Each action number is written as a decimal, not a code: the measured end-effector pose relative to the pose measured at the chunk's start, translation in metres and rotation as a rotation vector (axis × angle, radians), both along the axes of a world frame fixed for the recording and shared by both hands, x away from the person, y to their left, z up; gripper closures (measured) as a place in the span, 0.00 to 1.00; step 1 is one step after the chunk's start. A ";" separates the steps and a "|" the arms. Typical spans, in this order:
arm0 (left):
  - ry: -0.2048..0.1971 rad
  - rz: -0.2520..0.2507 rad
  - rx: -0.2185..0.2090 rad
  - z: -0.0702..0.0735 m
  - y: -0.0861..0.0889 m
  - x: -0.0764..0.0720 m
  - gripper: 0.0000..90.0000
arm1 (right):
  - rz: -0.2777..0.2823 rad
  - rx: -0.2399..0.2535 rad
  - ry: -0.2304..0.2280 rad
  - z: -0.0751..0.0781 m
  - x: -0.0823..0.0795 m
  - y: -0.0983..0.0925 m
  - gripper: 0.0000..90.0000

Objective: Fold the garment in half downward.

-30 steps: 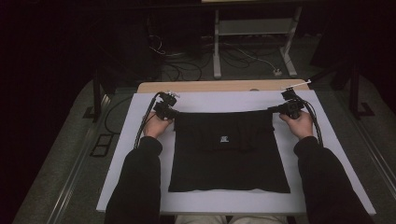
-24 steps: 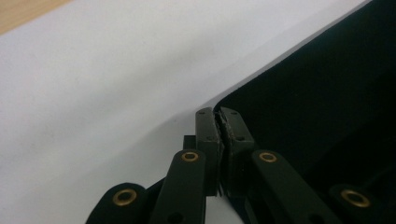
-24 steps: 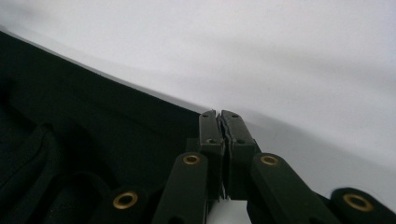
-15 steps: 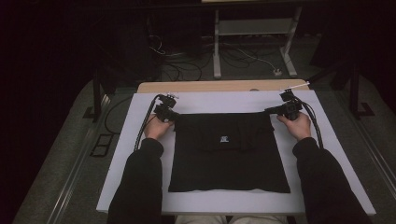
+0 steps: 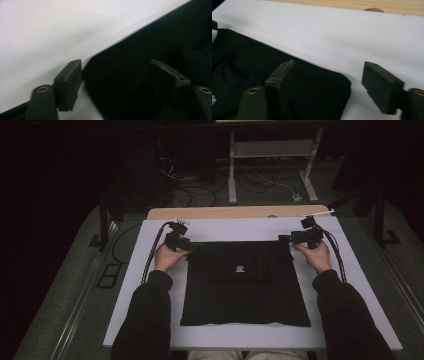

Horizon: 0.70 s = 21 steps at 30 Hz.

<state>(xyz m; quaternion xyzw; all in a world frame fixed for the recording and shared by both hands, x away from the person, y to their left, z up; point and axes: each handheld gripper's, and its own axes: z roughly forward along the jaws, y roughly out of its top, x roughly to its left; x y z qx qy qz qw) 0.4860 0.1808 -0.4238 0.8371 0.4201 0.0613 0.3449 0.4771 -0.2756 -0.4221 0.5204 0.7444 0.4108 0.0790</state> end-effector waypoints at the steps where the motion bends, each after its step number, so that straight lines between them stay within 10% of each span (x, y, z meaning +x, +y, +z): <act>1: 0.010 -0.014 -0.008 -0.001 -0.002 0.000 0.22 | -0.002 -0.001 0.002 0.001 0.000 0.000 0.12; 7: 0.071 -0.087 -0.055 0.003 -0.005 -0.004 0.00 | -0.005 0.013 0.002 0.009 -0.005 0.001 0.00; 21: -0.018 -0.109 -0.109 0.029 -0.012 -0.019 0.00 | 0.098 -0.011 -0.035 0.032 -0.021 0.012 0.00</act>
